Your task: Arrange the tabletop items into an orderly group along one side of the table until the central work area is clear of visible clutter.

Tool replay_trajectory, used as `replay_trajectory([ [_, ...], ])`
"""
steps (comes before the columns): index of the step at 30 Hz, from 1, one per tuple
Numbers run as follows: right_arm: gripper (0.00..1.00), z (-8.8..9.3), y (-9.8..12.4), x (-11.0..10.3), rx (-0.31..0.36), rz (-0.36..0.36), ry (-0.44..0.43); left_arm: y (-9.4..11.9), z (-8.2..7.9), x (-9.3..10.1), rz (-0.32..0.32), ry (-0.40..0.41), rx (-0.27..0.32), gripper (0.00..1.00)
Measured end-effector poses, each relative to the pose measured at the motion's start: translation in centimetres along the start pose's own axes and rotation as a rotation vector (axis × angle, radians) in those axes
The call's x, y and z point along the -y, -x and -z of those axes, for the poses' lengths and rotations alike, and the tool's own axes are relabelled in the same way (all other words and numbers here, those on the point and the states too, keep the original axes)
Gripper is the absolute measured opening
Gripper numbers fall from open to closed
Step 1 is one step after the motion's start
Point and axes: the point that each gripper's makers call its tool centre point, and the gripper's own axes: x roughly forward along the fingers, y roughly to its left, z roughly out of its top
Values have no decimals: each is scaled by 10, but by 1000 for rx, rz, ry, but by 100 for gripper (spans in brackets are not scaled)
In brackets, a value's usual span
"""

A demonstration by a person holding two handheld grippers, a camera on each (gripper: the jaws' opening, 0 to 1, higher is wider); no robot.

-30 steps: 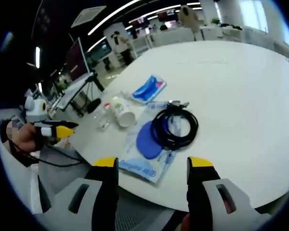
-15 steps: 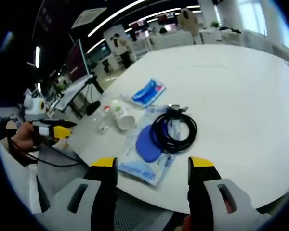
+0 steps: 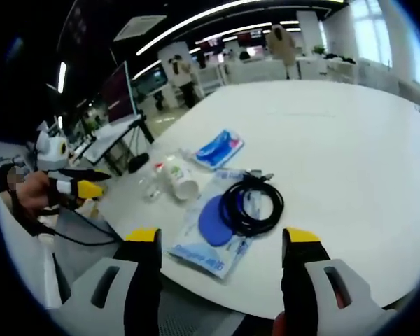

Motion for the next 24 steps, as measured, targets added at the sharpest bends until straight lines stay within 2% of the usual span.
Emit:
replay_trajectory([
  [8,72,-2,4,0,9,-5,-3,2,-7,-8,-15,-10,7,78],
  [17,77,-5,5,2,15,-8,-1,-8,-16,-15,-12,-16,-3,77],
  [24,77,-4,8,1,4,-10,4,-24,-27,-37,-50,25,-24,71],
])
